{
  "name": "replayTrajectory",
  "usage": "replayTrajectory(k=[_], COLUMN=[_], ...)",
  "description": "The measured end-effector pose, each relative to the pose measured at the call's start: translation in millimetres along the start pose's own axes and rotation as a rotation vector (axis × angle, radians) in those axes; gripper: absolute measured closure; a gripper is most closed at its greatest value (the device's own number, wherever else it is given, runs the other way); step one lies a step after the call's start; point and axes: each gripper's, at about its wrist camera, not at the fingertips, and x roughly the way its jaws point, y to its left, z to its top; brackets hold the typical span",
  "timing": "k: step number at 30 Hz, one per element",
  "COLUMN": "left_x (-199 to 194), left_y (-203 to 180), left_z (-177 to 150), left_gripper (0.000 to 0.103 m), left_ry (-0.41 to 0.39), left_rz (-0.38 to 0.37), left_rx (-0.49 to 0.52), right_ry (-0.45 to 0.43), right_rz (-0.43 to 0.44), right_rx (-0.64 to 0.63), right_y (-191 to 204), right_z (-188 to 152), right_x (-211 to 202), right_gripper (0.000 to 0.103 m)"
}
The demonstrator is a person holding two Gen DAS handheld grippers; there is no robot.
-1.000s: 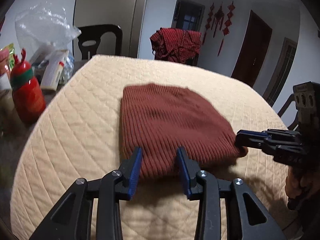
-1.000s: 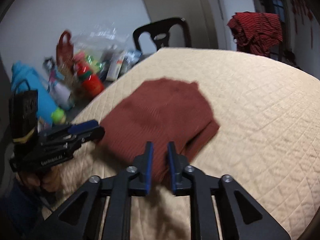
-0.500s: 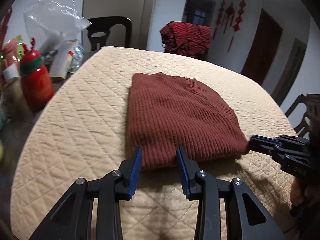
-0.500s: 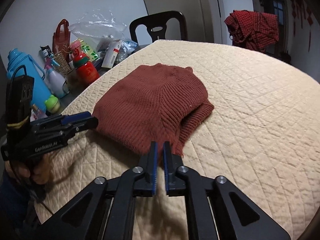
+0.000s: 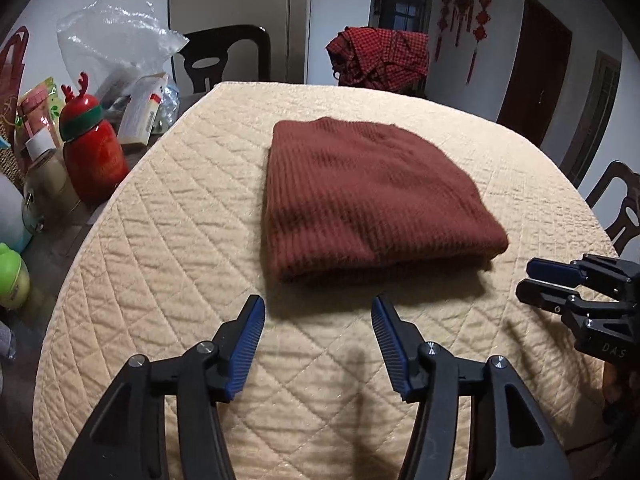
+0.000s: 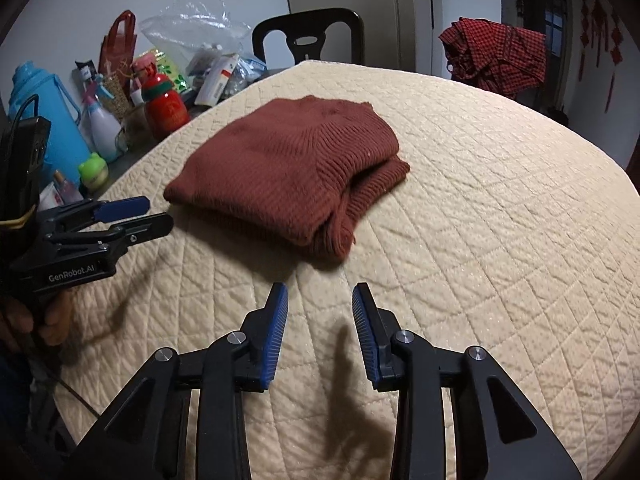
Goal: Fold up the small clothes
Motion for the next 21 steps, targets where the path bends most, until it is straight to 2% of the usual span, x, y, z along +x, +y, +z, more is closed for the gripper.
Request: replayTrajectory(k=[6,21], left_x=[9,14], left_y=[2,1], left_z=[-4,-6], left_gripper=[0.044,0.035], left_ry=[0.044,0.059], left_rz=[0.043,0.03], left_rx=[0.019,0.037], right_ry=[0.027,0.028], right_rz=[-0.04,-0.067], right_rx=[0.008,-0.015], right_y=[0,4], right_z=[-7,-7], right_x=[10,10], right_gripper=[0.068,0.067])
